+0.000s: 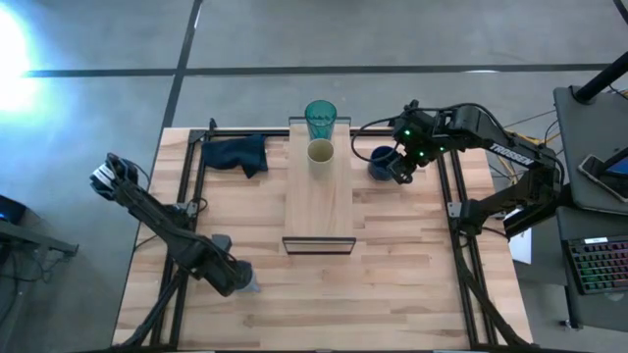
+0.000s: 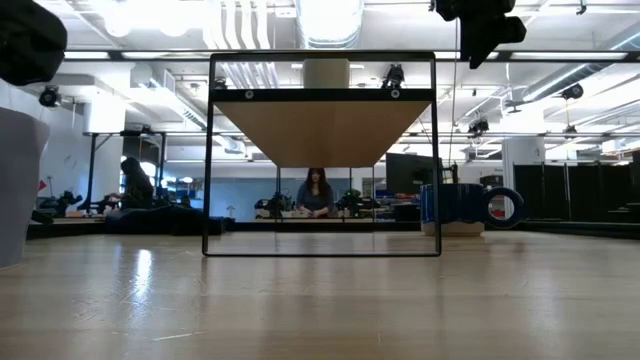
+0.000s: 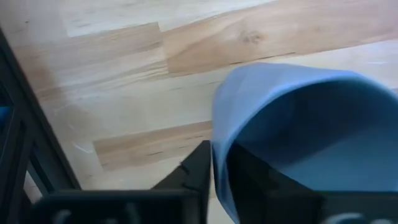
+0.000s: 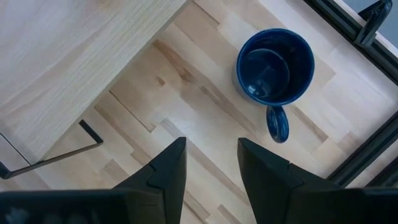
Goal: Stack small to large cups/mugs on shelf
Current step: Put the purple mug on the shelf
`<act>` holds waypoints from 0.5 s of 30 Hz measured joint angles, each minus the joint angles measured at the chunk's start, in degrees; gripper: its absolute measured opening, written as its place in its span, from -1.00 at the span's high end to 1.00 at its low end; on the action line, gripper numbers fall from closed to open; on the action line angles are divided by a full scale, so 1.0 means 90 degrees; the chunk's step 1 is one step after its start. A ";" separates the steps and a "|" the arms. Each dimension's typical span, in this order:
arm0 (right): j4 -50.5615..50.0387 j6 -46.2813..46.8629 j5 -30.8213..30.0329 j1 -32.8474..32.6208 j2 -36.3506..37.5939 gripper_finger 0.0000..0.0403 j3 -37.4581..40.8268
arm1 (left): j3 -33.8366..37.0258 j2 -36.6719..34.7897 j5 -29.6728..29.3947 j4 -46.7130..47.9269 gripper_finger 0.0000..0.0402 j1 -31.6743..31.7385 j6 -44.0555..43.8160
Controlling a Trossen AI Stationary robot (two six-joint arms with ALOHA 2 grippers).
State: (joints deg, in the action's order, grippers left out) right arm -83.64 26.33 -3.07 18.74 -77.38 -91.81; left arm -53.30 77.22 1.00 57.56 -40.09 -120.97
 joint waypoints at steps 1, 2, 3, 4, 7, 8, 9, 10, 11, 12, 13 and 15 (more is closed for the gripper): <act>0.0000 0.0000 0.0000 0.0000 -0.0001 0.32 0.0000 | 0.0003 -0.0031 -0.0066 0.0005 0.92 0.0002 -0.0002; 0.0001 0.0000 0.0000 0.0000 -0.0001 0.32 0.0000 | 0.0005 -0.0056 -0.0158 0.0000 0.95 0.0006 0.0005; 0.0002 0.0000 0.0000 0.0000 0.0000 0.32 0.0000 | 0.0005 -0.0081 -0.0210 0.0014 0.96 0.0022 -0.0005; 0.0002 0.0000 0.0000 0.0000 0.0000 0.32 0.0000 | 0.0007 -0.0116 -0.0249 0.0076 0.96 0.0046 -0.0011; 0.0000 0.0000 0.0000 0.0000 -0.0001 0.32 0.0000 | 0.0000 -0.0310 -0.0263 0.0269 0.97 0.0157 -0.0005; 0.0000 0.0002 0.0002 0.0000 0.0000 0.32 0.0000 | -0.0022 -0.0431 -0.0260 0.0323 0.98 0.0200 0.0004; 0.0000 0.0000 0.0002 0.0000 0.0000 0.32 0.0000 | -0.0058 -0.0581 -0.0258 0.0372 0.98 0.0249 0.0015; 0.0000 0.0000 0.0002 0.0000 0.0000 0.32 0.0000 | -0.0117 -0.0748 -0.0271 0.0441 0.98 0.0303 0.0022; -0.0001 0.0000 0.0001 0.0000 0.0000 0.32 0.0000 | -0.0172 -0.0937 -0.0309 0.0520 0.98 0.0357 0.0026; -0.0001 -0.0005 0.0002 0.0001 0.0000 0.32 0.0000 | -0.0248 -0.1115 -0.0405 0.0644 0.98 0.0409 0.0023; 0.0000 -0.0024 0.0002 0.0001 0.0000 0.32 0.0000 | -0.0307 -0.1303 -0.0572 0.0758 0.99 0.0459 0.0016; -0.0002 -0.0029 0.0002 0.0000 0.0000 0.32 0.0000 | -0.0443 -0.1688 -0.1019 0.0929 0.99 0.0581 -0.0024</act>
State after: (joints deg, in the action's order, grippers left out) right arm -83.66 26.06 -3.05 18.74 -77.39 -91.81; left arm -57.28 62.03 -8.17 65.92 -34.87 -121.19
